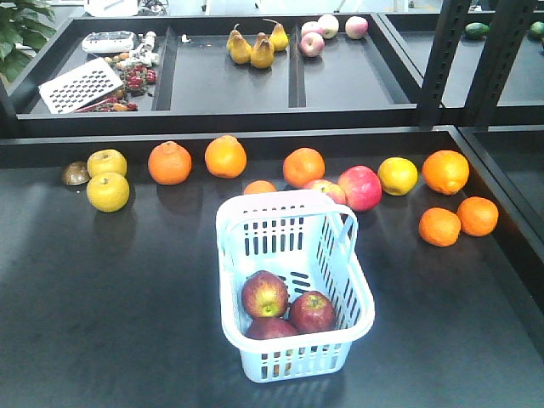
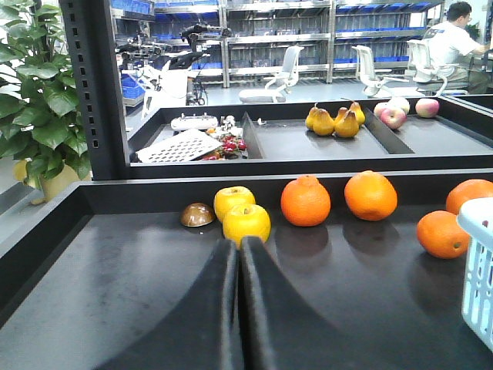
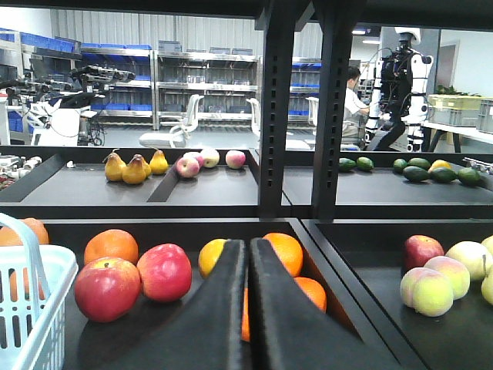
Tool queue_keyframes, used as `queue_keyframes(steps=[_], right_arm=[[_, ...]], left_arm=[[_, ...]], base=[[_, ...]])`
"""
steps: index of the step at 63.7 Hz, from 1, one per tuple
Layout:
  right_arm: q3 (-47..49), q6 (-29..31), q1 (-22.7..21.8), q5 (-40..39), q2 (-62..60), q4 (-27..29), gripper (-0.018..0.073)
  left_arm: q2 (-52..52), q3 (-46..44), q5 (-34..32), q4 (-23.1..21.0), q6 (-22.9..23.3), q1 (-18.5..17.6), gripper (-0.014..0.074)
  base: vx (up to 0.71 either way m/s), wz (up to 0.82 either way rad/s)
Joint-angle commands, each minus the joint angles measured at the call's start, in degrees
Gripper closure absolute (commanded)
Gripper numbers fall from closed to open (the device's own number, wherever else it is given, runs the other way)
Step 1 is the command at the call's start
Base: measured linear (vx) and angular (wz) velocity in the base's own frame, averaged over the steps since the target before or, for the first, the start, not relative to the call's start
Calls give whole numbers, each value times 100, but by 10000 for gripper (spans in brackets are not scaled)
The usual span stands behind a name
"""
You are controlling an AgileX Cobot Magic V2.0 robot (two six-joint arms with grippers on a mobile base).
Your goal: Pick three apples into basket with both arms
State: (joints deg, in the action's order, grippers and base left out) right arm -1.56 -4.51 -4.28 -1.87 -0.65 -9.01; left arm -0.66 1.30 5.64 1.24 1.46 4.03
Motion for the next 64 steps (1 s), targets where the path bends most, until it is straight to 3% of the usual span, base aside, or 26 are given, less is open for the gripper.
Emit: queue_keyframes(steps=[1, 64], right_arm=[[-80, 5, -19, -465, -78, -59, 564], [-80, 5, -19, -465, -78, -59, 564]], left_arm=[[-93, 47, -463, -52, 47, 14, 603], [-93, 47, -463, -52, 47, 14, 603]], base=[[0, 0], [0, 0]])
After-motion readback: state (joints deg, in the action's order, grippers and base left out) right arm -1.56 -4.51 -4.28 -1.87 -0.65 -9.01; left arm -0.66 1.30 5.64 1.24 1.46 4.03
